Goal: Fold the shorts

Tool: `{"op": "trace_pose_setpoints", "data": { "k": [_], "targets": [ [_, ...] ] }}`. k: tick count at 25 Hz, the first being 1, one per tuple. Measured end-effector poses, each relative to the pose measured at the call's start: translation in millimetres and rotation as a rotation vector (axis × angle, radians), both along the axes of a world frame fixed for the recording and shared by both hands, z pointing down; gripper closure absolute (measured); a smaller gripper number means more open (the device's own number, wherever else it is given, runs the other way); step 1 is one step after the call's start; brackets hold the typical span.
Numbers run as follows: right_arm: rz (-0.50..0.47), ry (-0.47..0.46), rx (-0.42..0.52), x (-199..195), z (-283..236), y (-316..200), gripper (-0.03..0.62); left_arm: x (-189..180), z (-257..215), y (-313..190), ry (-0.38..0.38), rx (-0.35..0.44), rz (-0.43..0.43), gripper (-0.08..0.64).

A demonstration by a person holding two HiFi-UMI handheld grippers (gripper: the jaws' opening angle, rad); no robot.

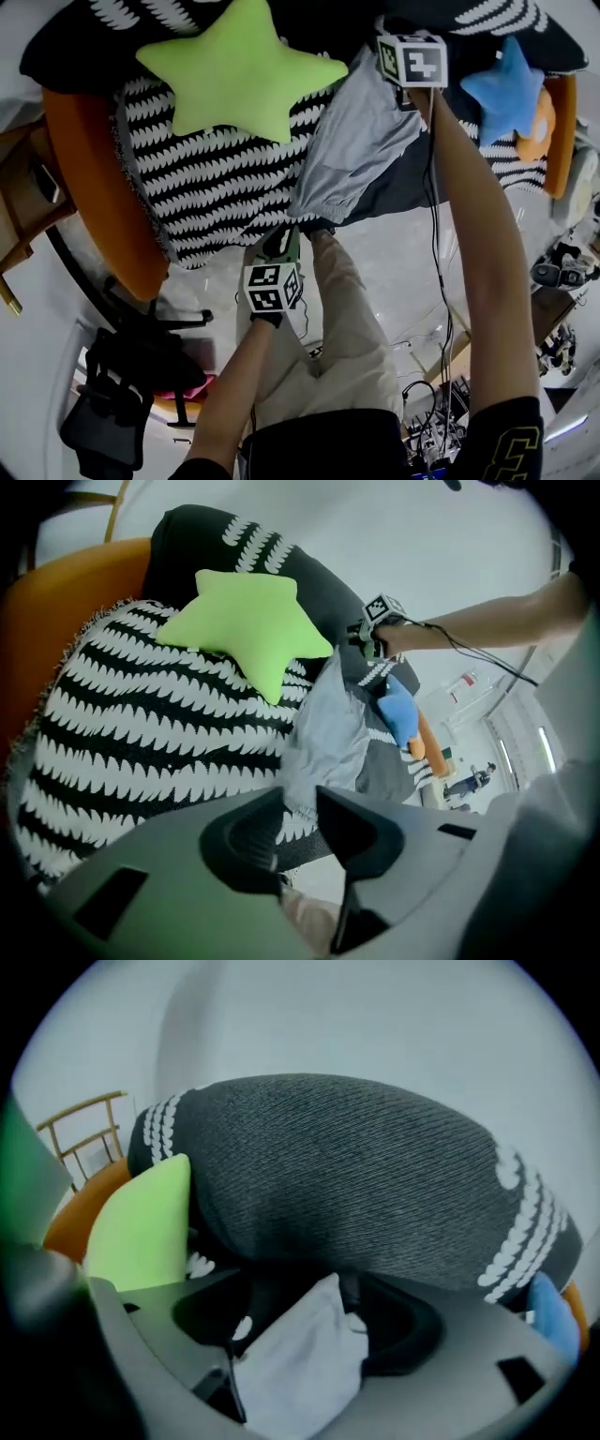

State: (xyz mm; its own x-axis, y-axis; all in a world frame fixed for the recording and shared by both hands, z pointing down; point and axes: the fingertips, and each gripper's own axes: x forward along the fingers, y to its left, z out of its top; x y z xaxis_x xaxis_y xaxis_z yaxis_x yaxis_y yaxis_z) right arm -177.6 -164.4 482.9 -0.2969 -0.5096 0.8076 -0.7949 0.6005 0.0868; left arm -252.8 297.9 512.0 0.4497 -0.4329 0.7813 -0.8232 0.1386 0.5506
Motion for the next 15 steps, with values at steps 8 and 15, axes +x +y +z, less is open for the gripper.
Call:
{"op": "trace_pose_setpoints", "data": {
  "k": [8,15],
  "targets": [
    [0.04,-0.134,0.007,10.0,-29.7,10.0,0.169,-7.9,3.5,9.5,-0.02,-0.006,0.04,0.365],
    [0.251,-0.211,-0.031,113.3,-34.6,76.5,0.189,-6.0,2.8,1.2,-0.055,0.018,0.168,0.351]
  ]
}}
